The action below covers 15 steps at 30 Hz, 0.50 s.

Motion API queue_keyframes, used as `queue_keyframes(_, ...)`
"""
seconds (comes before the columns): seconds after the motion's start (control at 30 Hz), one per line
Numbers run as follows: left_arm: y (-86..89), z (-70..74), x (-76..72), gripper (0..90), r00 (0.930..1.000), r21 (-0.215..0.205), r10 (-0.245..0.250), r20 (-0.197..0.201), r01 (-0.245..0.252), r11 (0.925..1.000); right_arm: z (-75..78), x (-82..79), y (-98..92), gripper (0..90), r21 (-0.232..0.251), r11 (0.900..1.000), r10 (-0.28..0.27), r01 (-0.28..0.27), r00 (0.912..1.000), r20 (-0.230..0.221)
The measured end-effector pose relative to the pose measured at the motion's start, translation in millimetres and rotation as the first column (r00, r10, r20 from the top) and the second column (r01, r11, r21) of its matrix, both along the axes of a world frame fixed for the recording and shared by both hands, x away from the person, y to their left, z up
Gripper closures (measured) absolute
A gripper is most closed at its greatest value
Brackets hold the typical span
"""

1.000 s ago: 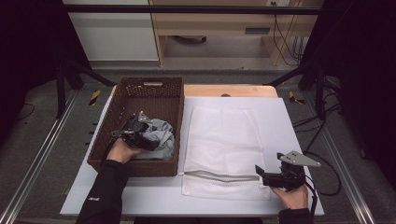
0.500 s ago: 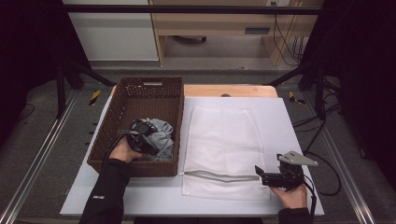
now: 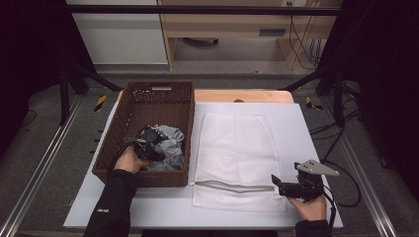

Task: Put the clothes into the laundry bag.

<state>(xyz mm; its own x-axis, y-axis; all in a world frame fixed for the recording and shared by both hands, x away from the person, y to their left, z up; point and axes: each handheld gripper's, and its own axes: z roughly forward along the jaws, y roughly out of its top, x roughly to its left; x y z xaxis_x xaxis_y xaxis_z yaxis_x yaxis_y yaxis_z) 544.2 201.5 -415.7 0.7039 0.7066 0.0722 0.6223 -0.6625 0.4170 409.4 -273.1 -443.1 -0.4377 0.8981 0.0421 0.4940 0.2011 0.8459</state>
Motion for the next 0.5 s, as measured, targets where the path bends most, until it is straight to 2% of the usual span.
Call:
queue_keyframes(0.03,2.9,4.5,-1.3,66.1,0.9987,-0.024,0.029,0.042,-0.028,0.9993,-0.2,0.1,-0.6,5.6,-0.002,1.0,0.0,0.0,1.0,0.002)
queue_keyframes(0.07,4.9,7.1,-2.1,66.5,0.9969,-0.041,0.043,0.066,-0.041,0.9983,-0.3,-0.1,-0.8,5.8,0.002,1.0,-0.002,0.002,1.0,0.003)
queue_keyframes(0.1,7.9,11.0,-3.6,66.9,0.9917,-0.075,0.069,0.108,-0.061,0.9953,-0.4,0.1,-1.2,6.0,0.001,1.0,-0.001,0.001,1.0,0.006)
queue_keyframes(0.17,10.7,16.3,-6.5,67.3,0.9819,-0.114,0.097,0.163,-0.079,0.9903,-0.4,0.0,-1.2,6.1,0.004,1.0,-0.001,0.001,1.0,0.005)
queue_keyframes(0.2,12.0,19.1,-8.4,67.4,0.9744,-0.13,0.113,0.194,-0.088,0.9875,-0.3,-0.2,-1.0,6.2,0.003,1.0,-0.001,0.001,1.0,0.005)
queue_keyframes(0.23,13.5,22.5,-10.9,67.7,0.9634,-0.157,0.129,0.235,-0.093,0.9832,-0.1,0.0,-1.2,6.2,0.003,1.0,0.0,0.0,1.0,0.009)
queue_keyframes(0.3,16.9,28.3,-14.2,67.7,0.9458,-0.19,0.153,0.287,-0.1,0.9767,0.1,-0.2,-1.2,6.2,0.005,1.0,-0.002,0.002,1.0,0.008)
queue_keyframes(0.33,19.0,31.2,-15.6,67.8,0.9352,-0.212,0.17,0.31,-0.107,0.9715,0.4,-0.5,-1.5,6.3,0.006,1.0,-0.002,0.002,1.0,0.008)
queue_keyframes(0.37,21.5,34.6,-17.6,67.7,0.9205,-0.238,0.193,0.34,-0.114,0.9645,0.5,-0.6,-1.6,6.3,0.007,1.0,-0.002,0.002,0.9999,0.01)
queue_keyframes(0.4,22.9,36.6,-19.0,67.8,0.9112,-0.255,0.208,0.356,-0.119,0.9596,0.8,-0.6,-1.9,6.3,0.005,1.0,-0.002,0.002,0.9999,0.013)
queue_keyframes(0.43,24.9,40.0,-21.8,67.9,0.8931,-0.279,0.231,0.386,-0.125,0.9522,0.9,-0.6,-1.8,6.3,0.006,1.0,-0.003,0.003,0.9999,0.014)
queue_keyframes(0.47,26.0,42.4,-23.4,68.0,0.8836,-0.291,0.241,0.401,-0.127,0.9484,1.3,-0.9,-1.7,6.5,0.009,1.0,-0.003,0.003,0.9999,0.013)
queue_keyframes(0.5,27.5,46.5,-26.7,68.1,0.8633,-0.316,0.264,0.43,-0.13,0.9398,1.4,-1.1,-1.5,6.5,0.011,1.0,-0.004,0.004,0.9999,0.012)
